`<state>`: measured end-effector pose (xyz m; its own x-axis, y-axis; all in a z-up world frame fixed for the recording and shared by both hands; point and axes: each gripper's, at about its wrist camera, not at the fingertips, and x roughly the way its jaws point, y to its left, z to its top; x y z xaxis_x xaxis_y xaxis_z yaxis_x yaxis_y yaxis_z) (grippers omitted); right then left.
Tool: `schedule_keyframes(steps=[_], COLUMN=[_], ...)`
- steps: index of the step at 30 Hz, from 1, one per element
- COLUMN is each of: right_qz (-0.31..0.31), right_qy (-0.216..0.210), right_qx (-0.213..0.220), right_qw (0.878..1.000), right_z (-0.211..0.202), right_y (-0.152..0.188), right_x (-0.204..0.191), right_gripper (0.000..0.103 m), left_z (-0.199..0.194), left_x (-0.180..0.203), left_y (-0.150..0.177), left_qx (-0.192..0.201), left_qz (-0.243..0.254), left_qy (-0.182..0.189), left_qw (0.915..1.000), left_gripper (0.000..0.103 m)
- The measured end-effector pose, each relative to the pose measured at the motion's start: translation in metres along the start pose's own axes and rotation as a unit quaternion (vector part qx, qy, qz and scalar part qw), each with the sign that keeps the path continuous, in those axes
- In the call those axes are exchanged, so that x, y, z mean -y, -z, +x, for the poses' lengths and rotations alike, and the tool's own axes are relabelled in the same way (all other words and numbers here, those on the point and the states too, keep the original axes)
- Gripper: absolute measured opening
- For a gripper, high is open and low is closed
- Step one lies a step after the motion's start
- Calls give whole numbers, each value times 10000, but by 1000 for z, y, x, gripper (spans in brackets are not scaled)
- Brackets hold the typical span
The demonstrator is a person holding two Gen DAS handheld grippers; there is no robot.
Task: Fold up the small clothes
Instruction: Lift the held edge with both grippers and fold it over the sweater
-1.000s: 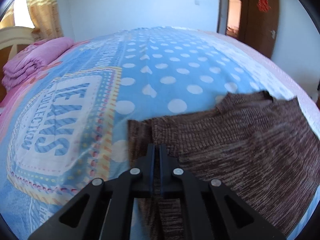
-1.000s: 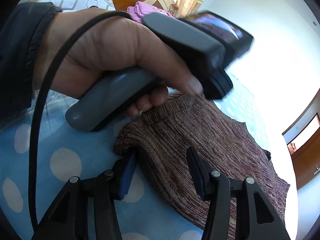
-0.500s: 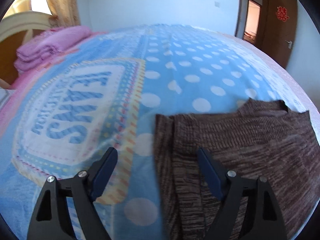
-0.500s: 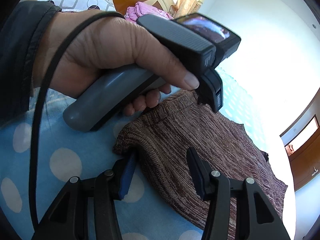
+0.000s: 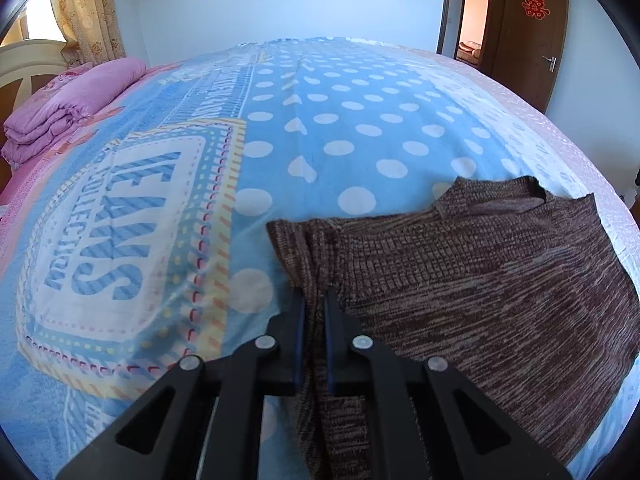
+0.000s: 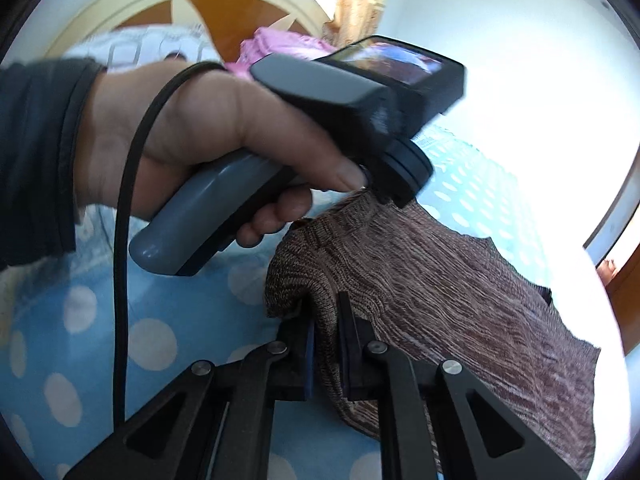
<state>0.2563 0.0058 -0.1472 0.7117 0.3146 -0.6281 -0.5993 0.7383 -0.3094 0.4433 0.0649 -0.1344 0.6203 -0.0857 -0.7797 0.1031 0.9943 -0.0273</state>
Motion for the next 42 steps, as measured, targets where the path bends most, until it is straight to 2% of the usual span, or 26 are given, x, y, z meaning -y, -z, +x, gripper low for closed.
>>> schedule_keyframes(steps=[7,19,23,32,42], right_qz=[506,1172,1411,1794,2412], right_qy=[-86,-271,-313,-310,-280], right_qx=[335,493,534,671,713], right_qw=[9981,9915,9881,9810,9674], right_z=[-22,-36,-42,-69,-96], right_y=[7,15,18,31,57], right_x=[22,59,74,94,139], right_gripper=[8,8,8,8,7], left_z=[-12,-35,-44,-63,-80], left_x=[1,10,16,50,106], left_y=[-8,-26,-33,-54,-75], left_qx=[-1,31,123,296,536], left_qz=[-134,-414,-554,-496,-202], left_qy=[46,174,328,610,969], left_qw=[9999,9990,9979,9965,9936], left_gripper=[8,8,8,8,8])
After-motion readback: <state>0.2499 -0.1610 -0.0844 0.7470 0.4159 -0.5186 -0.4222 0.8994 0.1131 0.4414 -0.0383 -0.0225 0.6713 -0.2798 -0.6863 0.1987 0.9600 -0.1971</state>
